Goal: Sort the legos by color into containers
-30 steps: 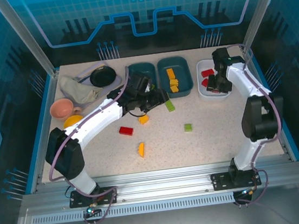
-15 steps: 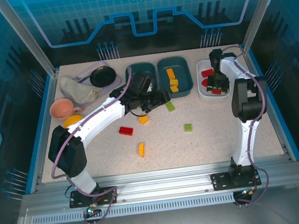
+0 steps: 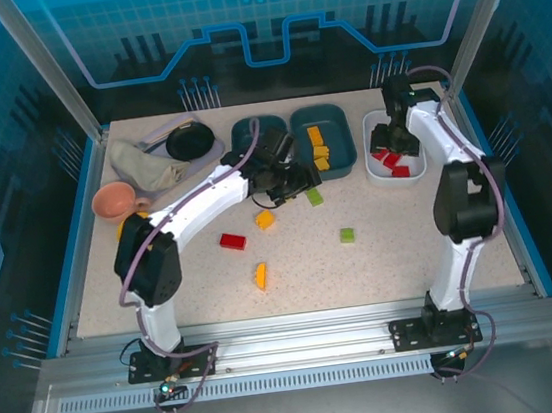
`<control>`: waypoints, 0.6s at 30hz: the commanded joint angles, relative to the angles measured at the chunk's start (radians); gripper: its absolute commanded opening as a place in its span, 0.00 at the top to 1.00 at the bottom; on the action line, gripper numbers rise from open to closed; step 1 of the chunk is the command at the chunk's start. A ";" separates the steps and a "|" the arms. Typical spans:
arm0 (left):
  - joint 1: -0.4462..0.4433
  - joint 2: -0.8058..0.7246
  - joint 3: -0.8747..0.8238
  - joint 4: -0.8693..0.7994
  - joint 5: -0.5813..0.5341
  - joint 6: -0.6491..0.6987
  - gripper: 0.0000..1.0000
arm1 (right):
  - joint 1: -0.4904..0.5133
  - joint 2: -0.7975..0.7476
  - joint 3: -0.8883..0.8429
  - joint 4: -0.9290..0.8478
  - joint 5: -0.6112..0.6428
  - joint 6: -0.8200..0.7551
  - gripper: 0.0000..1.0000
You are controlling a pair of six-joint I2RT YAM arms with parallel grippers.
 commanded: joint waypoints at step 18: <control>-0.057 0.581 0.684 -0.460 -0.256 -0.106 0.31 | 0.203 -0.791 -0.714 0.274 -0.223 0.017 0.28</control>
